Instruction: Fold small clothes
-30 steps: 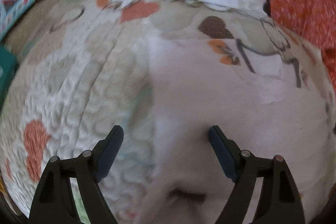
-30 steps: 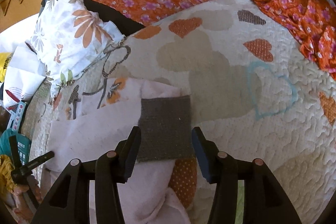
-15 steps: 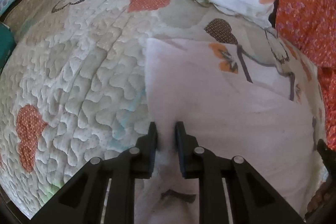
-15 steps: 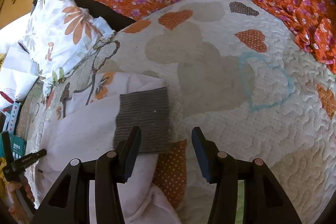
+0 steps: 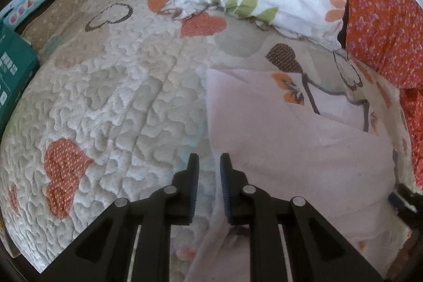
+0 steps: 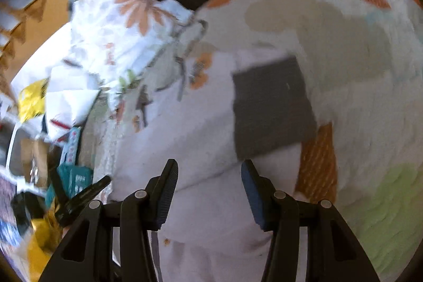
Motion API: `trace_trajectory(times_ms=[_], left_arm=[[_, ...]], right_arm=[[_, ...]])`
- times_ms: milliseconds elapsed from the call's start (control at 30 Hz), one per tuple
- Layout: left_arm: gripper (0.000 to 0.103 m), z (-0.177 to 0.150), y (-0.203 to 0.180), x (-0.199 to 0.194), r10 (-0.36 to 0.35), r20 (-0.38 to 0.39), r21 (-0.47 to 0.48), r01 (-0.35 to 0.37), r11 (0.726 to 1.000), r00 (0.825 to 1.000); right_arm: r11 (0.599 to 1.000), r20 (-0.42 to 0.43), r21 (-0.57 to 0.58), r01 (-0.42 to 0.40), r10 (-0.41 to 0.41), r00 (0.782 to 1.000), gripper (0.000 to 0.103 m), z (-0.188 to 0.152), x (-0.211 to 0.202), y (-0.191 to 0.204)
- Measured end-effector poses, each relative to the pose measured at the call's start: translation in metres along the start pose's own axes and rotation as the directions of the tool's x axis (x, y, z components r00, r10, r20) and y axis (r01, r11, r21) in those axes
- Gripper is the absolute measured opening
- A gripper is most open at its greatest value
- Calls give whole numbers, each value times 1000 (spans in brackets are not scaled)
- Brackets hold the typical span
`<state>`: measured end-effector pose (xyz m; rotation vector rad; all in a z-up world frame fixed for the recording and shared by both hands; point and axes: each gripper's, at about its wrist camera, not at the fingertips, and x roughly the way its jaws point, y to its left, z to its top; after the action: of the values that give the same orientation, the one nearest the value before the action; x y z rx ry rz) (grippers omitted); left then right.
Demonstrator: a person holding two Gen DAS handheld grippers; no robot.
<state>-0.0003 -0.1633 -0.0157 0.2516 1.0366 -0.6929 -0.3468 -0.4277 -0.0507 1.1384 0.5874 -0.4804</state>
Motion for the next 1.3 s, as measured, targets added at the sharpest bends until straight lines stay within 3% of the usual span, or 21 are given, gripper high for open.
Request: trace_trajectory(times_ms=[133,167,200,233,300,500,567,633,833,1000,1067,1100,1133,1167,1200,1300], left_arm=[[16,-5,13,-1,-52,-35,-41,51,998,998],[16,-7,16,-2,-59,-40,-50,57,997,997],[17,-8,19,-3,-65,-43,-60,63,996,997],[19,-9,22,-6,-73,-44,-72,70,995,996],[26,-10,28,-13,-88,-34,-90,85,992,996],[34,-11,42,-29,-117,-14,-124,114,986,993],[40,-14,46,-31,-125,-14,-137,122,983,992],[55,-16,49,-30,-126,-23,-137,122,983,992],[65,-26,44,-18,-163,-63,-113,156,981,985],[80,-25,27,-5,-173,-58,-74,168,983,983],[80,-21,16,4,-157,-77,-49,154,987,985],[77,-21,12,9,-116,-88,-29,113,993,989],[54,-21,10,12,-35,-89,-12,34,999,995],[44,-20,13,12,6,-87,-21,-8,1000,996],[35,-17,19,10,3,-85,-47,-7,999,996],[34,-17,46,-1,-25,-62,-153,15,988,998]], right_arm=[[990,74,140,-13,3,997,51,1,12,-5],[990,102,142,14,-29,994,29,5,11,-3],[988,111,139,63,-79,991,14,9,11,0],[987,113,150,63,-80,990,8,11,9,1],[985,109,168,29,-48,993,7,6,-1,5],[990,92,122,71,-82,992,7,-25,-37,7],[986,82,133,97,-108,991,8,-33,-39,-2],[981,62,142,129,-139,988,11,-37,-38,-11],[968,96,70,240,-246,964,41,-51,-59,-7],[957,83,40,288,-291,953,45,-68,-70,-9],[954,63,38,299,-301,952,45,-75,-69,-12],[951,49,35,308,-309,950,45,-79,-69,-14],[949,44,32,314,-315,948,45,-83,-71,-14],[946,44,25,323,-324,945,45,-86,-74,-14],[942,54,13,336,-336,940,45,-90,-80,-14],[923,96,-26,384,-380,920,51,-99,-100,-17]])
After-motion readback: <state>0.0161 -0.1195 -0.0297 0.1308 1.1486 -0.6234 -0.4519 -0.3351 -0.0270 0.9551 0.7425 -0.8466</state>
